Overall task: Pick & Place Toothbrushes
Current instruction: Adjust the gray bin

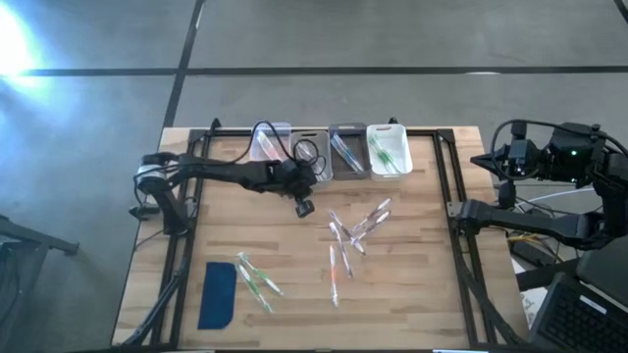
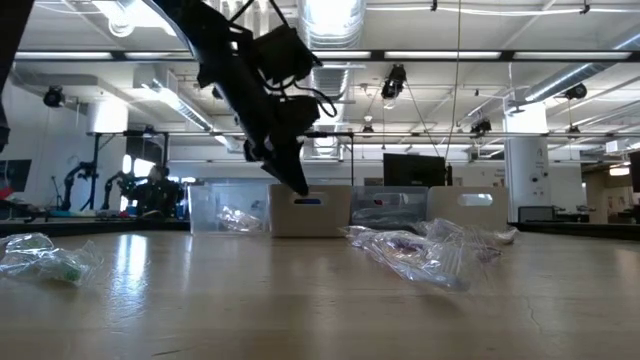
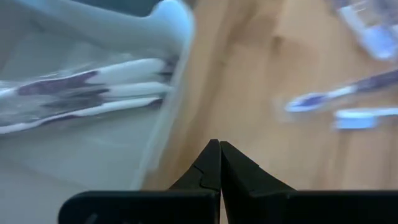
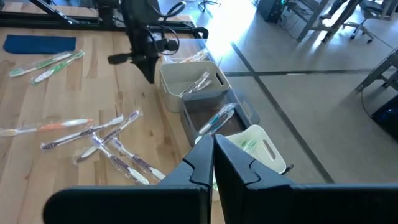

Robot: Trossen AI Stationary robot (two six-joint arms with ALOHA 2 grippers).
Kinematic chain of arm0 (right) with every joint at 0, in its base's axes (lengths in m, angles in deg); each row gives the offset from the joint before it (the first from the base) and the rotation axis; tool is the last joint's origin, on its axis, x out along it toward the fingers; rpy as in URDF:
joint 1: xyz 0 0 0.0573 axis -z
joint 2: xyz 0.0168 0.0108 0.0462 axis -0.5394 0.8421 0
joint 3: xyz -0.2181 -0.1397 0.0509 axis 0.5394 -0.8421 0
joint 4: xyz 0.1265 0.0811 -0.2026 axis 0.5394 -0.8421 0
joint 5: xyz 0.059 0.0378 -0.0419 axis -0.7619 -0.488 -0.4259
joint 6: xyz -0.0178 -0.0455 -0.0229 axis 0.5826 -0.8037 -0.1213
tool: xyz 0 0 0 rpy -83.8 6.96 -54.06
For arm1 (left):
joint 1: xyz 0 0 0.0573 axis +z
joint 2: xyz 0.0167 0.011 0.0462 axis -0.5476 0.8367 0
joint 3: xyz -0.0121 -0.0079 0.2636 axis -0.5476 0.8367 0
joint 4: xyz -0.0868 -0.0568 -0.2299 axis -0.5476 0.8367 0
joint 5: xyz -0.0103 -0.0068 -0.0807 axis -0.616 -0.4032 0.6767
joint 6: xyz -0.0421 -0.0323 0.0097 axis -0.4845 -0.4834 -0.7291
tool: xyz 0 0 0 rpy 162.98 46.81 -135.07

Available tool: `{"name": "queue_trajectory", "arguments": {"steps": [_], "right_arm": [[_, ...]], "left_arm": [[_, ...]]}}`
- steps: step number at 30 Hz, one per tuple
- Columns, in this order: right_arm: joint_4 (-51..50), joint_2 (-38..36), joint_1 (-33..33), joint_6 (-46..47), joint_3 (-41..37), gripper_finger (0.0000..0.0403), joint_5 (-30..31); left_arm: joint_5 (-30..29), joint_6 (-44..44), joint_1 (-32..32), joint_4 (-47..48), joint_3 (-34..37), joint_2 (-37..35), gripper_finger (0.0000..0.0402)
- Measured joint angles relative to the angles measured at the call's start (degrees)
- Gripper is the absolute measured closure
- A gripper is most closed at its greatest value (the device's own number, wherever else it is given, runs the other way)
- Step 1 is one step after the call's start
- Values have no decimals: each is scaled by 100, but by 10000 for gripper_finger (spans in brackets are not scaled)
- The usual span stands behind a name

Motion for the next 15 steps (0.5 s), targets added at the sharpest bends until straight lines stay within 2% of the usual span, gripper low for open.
{"name": "queue_trajectory", "arguments": {"steps": [4, 15], "right_arm": [[0, 0, 1, -2, -2, 394, -1], [0, 0, 1, -7, -2, 394, 0]], "left_arm": [[-301, 342, 113, 5, 0, 214, 401], [-343, 624, 467, -592, 0, 513, 401]]}}
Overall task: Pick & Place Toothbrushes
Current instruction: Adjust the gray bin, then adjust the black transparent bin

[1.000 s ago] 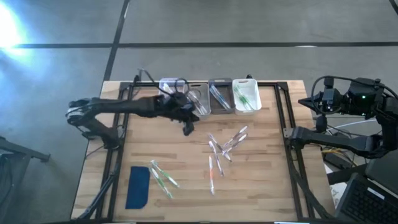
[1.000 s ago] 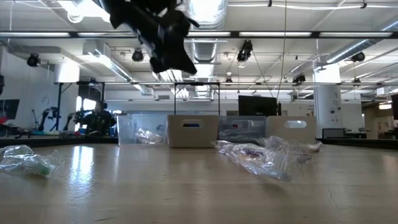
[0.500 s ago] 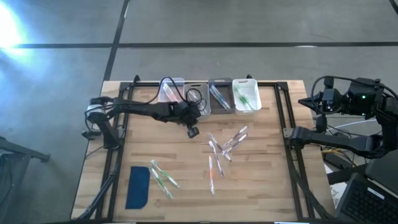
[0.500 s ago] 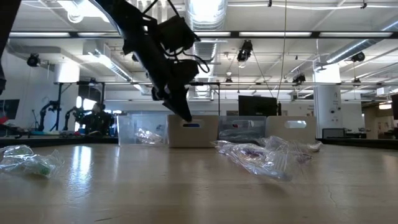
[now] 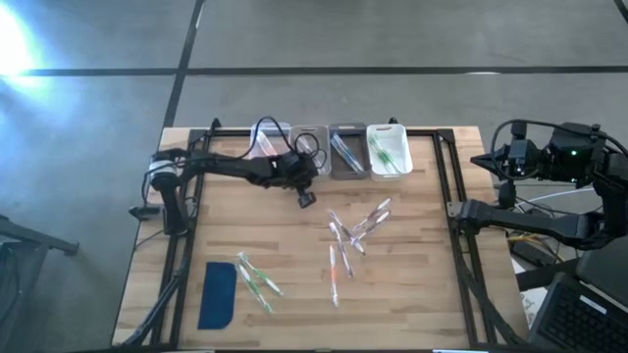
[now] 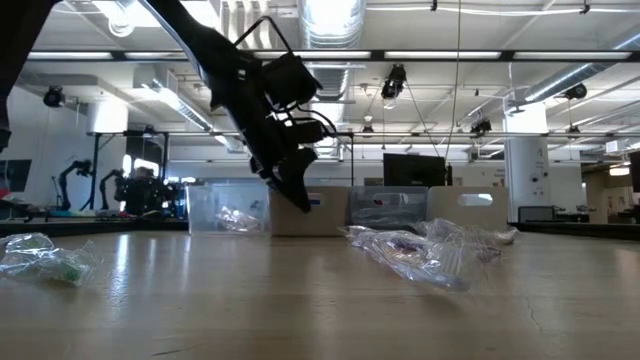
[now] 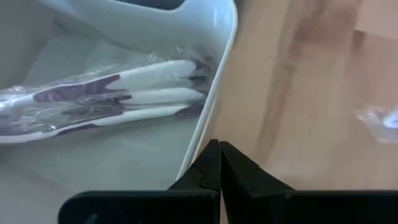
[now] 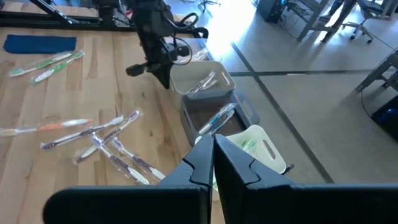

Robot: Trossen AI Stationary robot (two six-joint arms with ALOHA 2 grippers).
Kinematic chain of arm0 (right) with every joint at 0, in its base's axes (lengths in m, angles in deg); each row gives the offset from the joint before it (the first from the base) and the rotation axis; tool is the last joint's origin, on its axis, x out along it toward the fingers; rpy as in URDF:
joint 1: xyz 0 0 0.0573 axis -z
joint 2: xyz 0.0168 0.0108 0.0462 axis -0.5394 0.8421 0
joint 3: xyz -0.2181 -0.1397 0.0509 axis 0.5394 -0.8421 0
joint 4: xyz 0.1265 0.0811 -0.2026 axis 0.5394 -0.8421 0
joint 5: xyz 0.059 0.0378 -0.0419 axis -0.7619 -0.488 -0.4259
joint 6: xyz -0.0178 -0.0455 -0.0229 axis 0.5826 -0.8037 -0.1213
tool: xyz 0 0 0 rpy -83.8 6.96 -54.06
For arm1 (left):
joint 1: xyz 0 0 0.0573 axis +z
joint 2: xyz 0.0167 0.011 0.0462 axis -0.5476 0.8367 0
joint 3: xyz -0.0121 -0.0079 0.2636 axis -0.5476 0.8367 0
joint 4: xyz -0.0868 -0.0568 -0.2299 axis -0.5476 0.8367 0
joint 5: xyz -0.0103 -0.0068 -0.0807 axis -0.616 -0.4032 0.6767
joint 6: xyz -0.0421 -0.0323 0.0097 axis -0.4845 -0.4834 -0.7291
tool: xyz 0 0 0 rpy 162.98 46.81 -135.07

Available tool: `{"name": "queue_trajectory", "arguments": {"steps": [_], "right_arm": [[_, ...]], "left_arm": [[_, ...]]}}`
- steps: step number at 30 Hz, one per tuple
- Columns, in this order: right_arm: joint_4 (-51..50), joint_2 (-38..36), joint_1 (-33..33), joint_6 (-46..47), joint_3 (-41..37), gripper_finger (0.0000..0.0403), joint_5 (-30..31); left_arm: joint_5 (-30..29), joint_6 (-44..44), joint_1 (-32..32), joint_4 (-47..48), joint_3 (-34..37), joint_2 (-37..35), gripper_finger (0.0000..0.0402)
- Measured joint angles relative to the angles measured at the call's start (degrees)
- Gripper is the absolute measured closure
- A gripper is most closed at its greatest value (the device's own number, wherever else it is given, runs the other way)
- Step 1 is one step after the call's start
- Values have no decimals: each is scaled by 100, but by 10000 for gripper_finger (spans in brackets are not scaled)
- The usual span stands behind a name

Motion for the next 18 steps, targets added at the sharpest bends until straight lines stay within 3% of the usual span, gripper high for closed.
{"name": "queue_trajectory", "arguments": {"steps": [6, 12, 18], "right_arm": [[0, 0, -1, -5, 0, 394, 1], [0, -1, 0, 5, 0, 394, 1], [0, 0, 0, 1, 2, 394, -1]], "left_arm": [[-267, 109, 113, 5, -19, -33, 401], [674, 0, 14, 84, -336, -37, 401], [1034, 239, -340, 343, -982, -37, 401]]}}
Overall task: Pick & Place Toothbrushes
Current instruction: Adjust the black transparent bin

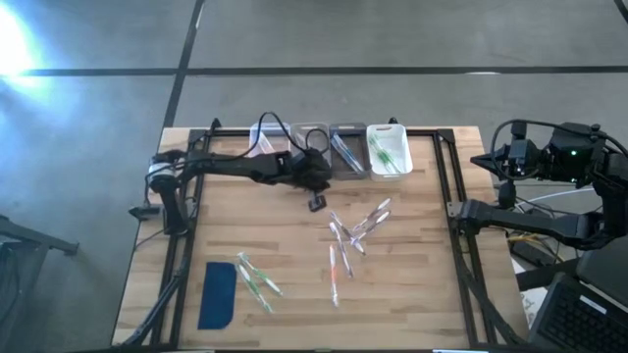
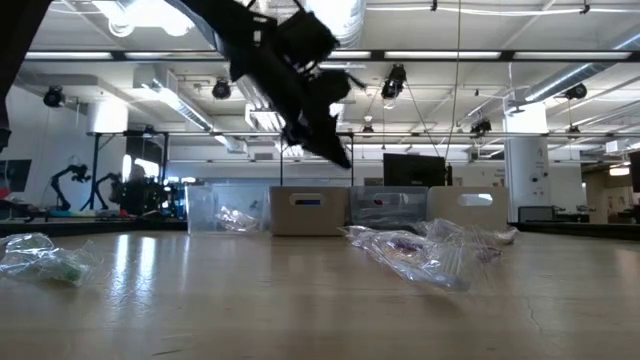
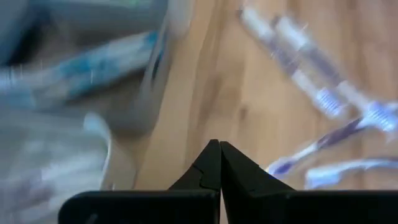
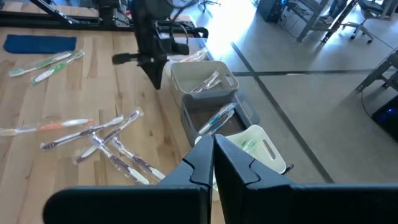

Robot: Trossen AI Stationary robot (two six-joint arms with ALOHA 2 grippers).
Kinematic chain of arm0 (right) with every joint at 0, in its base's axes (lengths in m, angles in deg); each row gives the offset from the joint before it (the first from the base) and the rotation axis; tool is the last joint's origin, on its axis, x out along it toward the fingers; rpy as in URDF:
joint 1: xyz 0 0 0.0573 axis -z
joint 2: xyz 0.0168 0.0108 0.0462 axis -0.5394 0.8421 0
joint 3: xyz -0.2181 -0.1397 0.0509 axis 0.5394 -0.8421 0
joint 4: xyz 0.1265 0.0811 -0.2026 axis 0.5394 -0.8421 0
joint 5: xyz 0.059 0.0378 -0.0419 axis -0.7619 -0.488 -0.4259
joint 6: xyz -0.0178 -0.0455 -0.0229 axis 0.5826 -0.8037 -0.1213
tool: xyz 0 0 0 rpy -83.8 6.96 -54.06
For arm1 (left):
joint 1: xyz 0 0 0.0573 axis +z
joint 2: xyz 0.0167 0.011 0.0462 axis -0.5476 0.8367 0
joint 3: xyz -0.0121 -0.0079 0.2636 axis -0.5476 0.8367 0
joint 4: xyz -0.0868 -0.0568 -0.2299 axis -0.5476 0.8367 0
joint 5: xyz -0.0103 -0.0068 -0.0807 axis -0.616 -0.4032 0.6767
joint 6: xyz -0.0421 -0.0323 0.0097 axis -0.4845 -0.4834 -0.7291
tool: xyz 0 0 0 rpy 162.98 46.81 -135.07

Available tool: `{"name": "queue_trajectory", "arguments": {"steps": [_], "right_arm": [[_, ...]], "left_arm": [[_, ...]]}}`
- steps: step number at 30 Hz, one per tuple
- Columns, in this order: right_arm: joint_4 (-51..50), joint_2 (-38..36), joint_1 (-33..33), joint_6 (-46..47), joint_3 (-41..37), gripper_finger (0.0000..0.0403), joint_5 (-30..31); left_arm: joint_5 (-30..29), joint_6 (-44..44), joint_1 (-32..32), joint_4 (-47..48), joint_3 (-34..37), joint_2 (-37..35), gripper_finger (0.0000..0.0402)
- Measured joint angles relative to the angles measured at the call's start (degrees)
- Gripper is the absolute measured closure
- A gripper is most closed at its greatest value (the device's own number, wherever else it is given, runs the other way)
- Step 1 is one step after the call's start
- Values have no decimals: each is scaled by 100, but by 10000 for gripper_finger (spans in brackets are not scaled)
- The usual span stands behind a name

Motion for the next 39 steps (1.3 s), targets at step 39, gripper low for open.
{"name": "queue_trajectory", "arguments": {"steps": [39], "right_arm": [[0, 0, 0, 3, -2, 394, 2]], "left_arm": [[-319, 587, 236, 667, -2412, 1880, 401]]}}
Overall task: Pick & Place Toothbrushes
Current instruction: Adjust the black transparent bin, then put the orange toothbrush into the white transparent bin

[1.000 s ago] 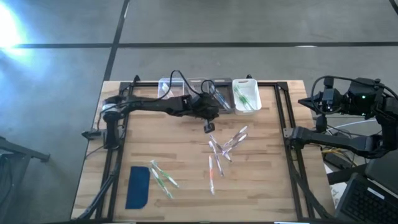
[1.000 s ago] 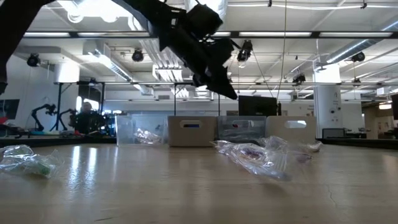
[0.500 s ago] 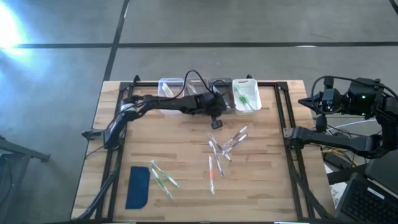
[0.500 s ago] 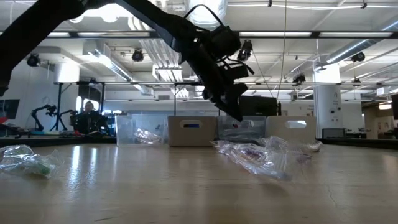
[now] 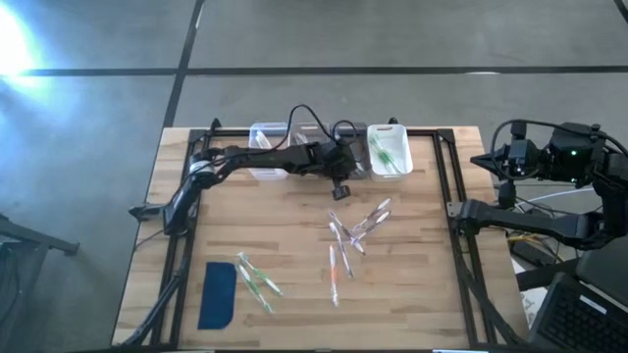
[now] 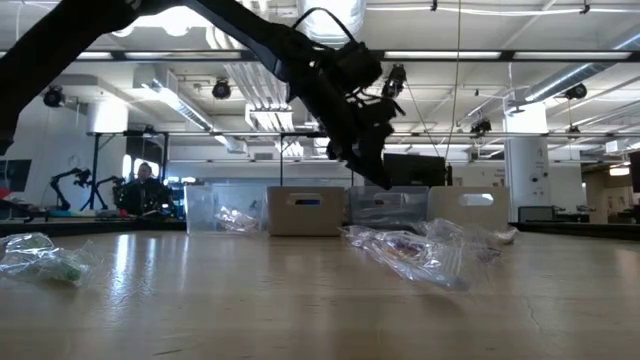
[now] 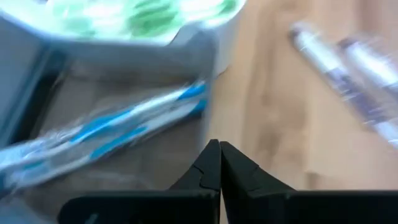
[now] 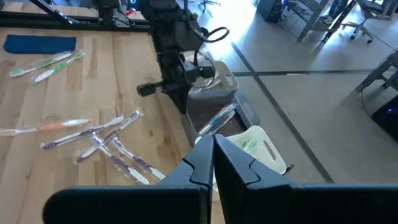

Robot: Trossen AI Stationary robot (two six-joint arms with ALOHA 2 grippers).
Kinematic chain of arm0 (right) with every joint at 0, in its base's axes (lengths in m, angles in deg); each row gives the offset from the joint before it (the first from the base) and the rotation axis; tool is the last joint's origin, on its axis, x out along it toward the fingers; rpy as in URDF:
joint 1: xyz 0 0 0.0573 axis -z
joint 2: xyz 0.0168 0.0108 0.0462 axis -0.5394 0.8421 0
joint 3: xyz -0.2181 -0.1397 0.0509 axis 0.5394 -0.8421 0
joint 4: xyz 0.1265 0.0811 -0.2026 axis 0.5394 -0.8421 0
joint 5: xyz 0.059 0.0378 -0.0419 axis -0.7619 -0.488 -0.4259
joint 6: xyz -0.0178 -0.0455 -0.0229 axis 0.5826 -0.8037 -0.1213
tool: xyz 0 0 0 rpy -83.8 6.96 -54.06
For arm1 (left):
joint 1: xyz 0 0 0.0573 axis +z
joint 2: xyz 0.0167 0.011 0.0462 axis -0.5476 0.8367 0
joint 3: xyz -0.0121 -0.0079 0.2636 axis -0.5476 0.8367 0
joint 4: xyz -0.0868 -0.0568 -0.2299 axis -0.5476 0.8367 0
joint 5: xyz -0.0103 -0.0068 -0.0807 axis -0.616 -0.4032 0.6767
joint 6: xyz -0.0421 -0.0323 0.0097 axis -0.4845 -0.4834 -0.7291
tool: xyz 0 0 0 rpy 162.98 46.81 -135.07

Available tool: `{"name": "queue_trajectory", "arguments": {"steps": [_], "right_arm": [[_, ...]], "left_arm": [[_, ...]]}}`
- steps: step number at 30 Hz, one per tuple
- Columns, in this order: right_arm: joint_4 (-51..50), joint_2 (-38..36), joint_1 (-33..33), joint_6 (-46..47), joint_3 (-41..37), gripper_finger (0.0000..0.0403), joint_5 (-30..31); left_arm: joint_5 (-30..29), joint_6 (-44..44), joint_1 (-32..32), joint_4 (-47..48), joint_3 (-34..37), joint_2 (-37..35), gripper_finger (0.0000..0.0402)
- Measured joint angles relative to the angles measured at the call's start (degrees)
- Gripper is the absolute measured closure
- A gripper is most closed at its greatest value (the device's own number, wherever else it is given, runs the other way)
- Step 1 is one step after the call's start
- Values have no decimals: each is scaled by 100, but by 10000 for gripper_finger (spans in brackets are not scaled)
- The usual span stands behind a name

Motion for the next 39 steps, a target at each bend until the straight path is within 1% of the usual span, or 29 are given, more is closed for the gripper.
{"name": "queue_trajectory", "arguments": {"steps": [3, 5, 10, 16, 20, 27, 32, 35, 39], "right_arm": [[0, 0, -2, -12, 0, 394, -2], [0, -1, -1, 1, 0, 394, -1], [0, -1, -2, 1, 0, 394, -2], [0, 0, 0, -13, 0, 394, 0], [0, 0, -2, -11, 0, 394, -2], [0, -1, -2, 0, 1, 394, -2], [0, 0, 0, -1, 0, 394, -2], [0, 0, 0, -5, 0, 394, 0], [0, 0, 0, -9, 2, 394, -2]], "left_arm": [[468, -7, -103, 76, -62, -211, 401], [621, -7, -206, 125, -85, -402, 401], [645, -10, -367, 499, -81, -1057, 401], [621, -189, -447, 1073, -83, -2104, 399], [246, -383, -443, 1473, -81, -2847, 399], [-635, -1145, -574, 2133, -81, -4187, 397], [-1276, -1528, -778, 2556, -81, -4947, 397], [-1302, -1575, -1017, 2856, -81, -5189, 397], [-1159, -1347, -1591, 3152, -70, -5198, 397]]}}
